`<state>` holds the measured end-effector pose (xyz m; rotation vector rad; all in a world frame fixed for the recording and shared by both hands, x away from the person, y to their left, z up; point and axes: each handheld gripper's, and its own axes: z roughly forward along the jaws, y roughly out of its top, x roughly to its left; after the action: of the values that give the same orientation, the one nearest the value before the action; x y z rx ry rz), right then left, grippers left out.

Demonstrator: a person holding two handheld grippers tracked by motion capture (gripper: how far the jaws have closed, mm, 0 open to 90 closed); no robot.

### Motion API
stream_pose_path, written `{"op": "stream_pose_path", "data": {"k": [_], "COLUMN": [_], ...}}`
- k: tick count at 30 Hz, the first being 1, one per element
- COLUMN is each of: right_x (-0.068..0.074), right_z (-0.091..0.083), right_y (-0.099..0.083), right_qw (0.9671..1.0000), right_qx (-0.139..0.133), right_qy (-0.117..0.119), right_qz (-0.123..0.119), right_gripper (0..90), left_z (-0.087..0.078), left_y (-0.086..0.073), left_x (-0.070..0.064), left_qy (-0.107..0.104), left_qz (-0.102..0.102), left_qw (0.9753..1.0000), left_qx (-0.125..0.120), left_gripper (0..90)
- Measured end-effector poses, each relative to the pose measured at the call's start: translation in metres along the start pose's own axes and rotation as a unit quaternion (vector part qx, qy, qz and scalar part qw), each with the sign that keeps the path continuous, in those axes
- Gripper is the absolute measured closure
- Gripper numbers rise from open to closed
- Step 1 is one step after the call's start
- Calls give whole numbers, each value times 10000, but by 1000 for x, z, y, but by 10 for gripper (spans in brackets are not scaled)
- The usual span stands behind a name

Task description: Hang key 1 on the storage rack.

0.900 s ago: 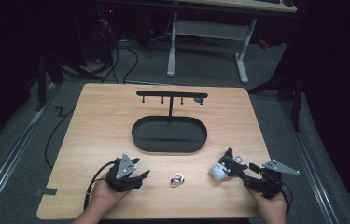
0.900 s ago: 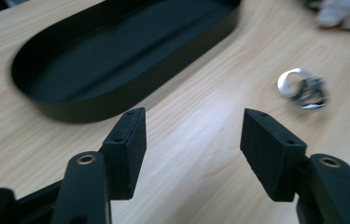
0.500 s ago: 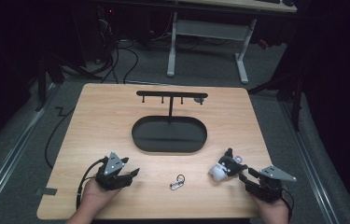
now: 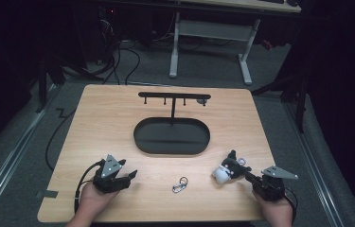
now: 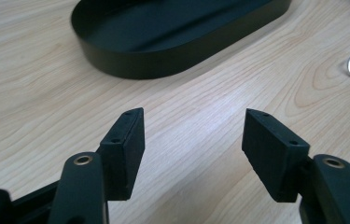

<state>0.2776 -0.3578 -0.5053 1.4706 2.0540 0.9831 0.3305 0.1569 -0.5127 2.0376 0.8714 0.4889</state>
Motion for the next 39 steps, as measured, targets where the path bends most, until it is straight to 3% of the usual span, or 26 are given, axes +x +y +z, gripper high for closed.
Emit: {"op": "stream_pose_path", "data": {"k": [9, 12, 13, 14, 16, 19, 23, 31, 39], "right_x": [-5, -5, -5, -4, -2, -1, 1, 3, 0], "right_z": [39, 59, 59, 66, 70, 70, 66, 53, 38], "right_y": [26, 40, 40, 44, 47, 51, 50, 40, 27], "right_qw": [9996, 9992, 9992, 9988, 9981, 9977, 9979, 9986, 9995], "right_qx": [50, 110, 110, 67, 101, 20, -21, -88, -194], "right_qy": [-125, 62, 62, 275, 361, 396, 245, 116, 94], "right_qz": [-233, -386, -386, -399, -493, -558, -597, -506, -238], "right_gripper": [896, 895, 895, 893, 889, 883, 849, 780, 723], "left_z": [-33, -48, -48, -52, -56, -59, -58, -49, -33], "left_y": [-23, -33, -33, -34, -36, -39, -38, -29, -17], "left_x": [13, 18, 18, 20, 22, 25, 25, 23, 17], "left_qy": [468, 674, 674, 716, 780, 820, 810, 678, 455], "left_qz": [-373, -531, -531, -569, -625, -714, -737, -574, -354], "left_qw": [9982, 9963, 9963, 9958, 9949, 9940, 9939, 9958, 9980], "left_qx": [-38, -70, -70, -78, -100, -128, -139, -235, -243], "left_gripper": [402, 403, 403, 403, 403, 403, 404, 411, 405]}}
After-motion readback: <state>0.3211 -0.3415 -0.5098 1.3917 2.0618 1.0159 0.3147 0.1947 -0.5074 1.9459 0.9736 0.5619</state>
